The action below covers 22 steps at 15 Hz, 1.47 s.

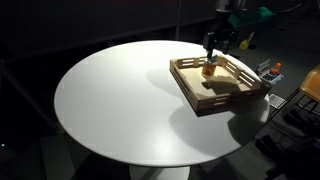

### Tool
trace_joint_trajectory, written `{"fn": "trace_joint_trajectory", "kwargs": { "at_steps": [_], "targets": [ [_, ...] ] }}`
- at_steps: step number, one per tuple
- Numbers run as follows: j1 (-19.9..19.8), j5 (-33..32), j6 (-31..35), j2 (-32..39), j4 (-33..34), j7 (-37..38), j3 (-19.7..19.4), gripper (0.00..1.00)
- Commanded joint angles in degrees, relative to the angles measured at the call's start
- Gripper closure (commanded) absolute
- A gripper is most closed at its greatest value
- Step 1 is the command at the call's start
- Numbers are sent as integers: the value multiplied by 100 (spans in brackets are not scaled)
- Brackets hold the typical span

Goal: Remove the white cap from the white bottle and put it on the table

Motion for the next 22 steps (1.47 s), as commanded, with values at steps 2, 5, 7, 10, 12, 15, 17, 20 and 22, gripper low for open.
{"fn": "trace_joint_trajectory", "kwargs": {
  "at_steps": [2,5,7,10,12,15,17,20,22],
  "targets": [
    [47,-73,-40,140,221,100,-34,37],
    [56,-85,-33,133,242,105,-43,59],
    [61,-93,-29,105,246,110,-47,65],
    [67,-101,-12,30,212,105,-46,60],
    [83,-121,-3,-30,168,129,-56,60],
    [44,-3,-255,-66,170,97,-15,65],
    [33,10,-328,-59,155,113,-15,65],
    [42,-60,-86,-89,38,140,-38,60],
    [54,-114,165,-112,-68,136,-53,55]
  ]
}}
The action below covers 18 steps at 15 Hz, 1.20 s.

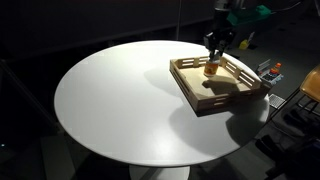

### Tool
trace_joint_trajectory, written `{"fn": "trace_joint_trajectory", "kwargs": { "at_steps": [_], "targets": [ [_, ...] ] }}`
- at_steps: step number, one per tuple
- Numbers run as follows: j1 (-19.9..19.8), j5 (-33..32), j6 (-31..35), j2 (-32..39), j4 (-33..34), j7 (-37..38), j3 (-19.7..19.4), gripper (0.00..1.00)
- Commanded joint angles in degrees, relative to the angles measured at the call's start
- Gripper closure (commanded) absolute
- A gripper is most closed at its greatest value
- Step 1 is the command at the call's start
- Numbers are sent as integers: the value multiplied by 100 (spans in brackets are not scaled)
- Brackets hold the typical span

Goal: Remove the white cap from the white bottle and put it on the table

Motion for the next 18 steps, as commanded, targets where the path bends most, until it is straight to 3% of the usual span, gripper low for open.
{"fn": "trace_joint_trajectory", "kwargs": {
  "at_steps": [1,3,8,11,12,14,15,17,18],
  "targets": [
    [26,-100,376,-166,-233,85,-42,51],
    [30,-102,625,-217,-326,52,-47,44],
    [-4,-2,681,-362,-470,-46,-9,51],
    [-16,6,643,-467,-529,-53,3,60],
    [-15,0,639,-492,-538,-44,1,69],
    [-11,-12,640,-546,-564,-29,3,74],
    [-10,-17,644,-572,-578,-24,5,84],
    [-9,-13,638,-619,-603,-22,17,85],
    [-1,-16,632,-637,-614,-11,24,92]
  ]
}}
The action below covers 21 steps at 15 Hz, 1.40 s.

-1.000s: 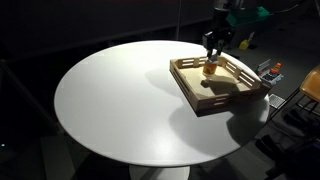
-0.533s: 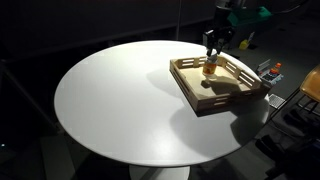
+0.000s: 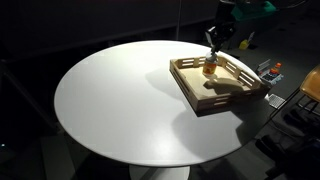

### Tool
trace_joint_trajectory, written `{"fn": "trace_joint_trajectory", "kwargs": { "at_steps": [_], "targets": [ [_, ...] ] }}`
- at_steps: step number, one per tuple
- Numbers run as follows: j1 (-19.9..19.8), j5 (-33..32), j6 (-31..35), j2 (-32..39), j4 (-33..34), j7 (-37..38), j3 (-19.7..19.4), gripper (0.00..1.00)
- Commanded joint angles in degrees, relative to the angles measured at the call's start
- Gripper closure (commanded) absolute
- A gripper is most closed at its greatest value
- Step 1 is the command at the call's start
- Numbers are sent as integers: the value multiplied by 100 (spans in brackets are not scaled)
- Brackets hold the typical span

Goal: Remove the white cap from the white bottle and put it on the table

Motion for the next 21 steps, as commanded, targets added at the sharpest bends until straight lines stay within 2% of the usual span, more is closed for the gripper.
{"fn": "trace_joint_trajectory", "kwargs": {
  "at_steps": [1,3,7,9,13,17,18,21],
  "targets": [
    [8,-21,-34,-254,-186,3,33,92],
    [25,-36,-31,-272,-207,16,56,96],
    [14,18,-54,-363,-293,-43,142,93],
    [-42,157,-208,-501,-375,-188,233,67],
    [-44,116,-681,-1019,-638,-156,278,36],
    [-52,5,-1458,-1697,-868,153,299,6],
    [-63,-8,-1637,-1853,-910,246,314,1],
    [-125,70,-2134,-2340,-1023,417,384,0]
  ]
}}
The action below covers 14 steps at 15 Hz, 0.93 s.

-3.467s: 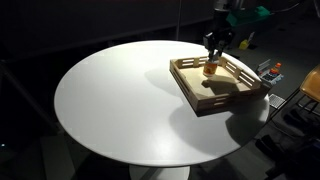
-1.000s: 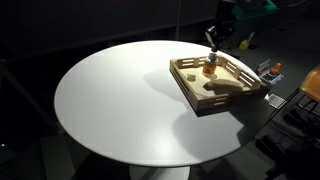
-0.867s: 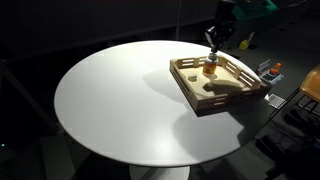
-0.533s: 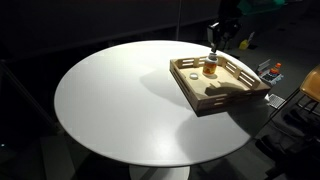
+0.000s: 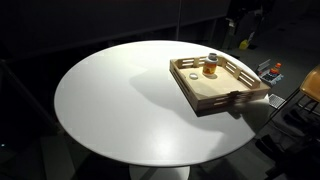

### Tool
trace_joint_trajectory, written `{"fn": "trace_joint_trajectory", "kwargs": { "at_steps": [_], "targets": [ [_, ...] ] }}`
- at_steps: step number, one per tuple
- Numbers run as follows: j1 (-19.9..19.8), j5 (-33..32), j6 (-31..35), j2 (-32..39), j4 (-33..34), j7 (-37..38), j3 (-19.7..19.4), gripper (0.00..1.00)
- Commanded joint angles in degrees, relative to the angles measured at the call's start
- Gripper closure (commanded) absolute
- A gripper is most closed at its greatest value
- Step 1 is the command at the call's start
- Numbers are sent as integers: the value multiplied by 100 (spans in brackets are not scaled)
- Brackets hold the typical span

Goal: Remove the white cap from the white bottle and put it on the table

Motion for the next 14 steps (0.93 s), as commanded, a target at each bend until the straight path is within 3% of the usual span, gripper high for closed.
{"fn": "trace_joint_trajectory", "kwargs": {
  "at_steps": [1,8,14],
  "targets": [
    [-150,89,-529,-720,-273,255,159,0],
    [-336,432,-983,-1381,-348,125,292,0],
    [-389,315,-971,-1145,-183,141,377,0]
  ]
}}
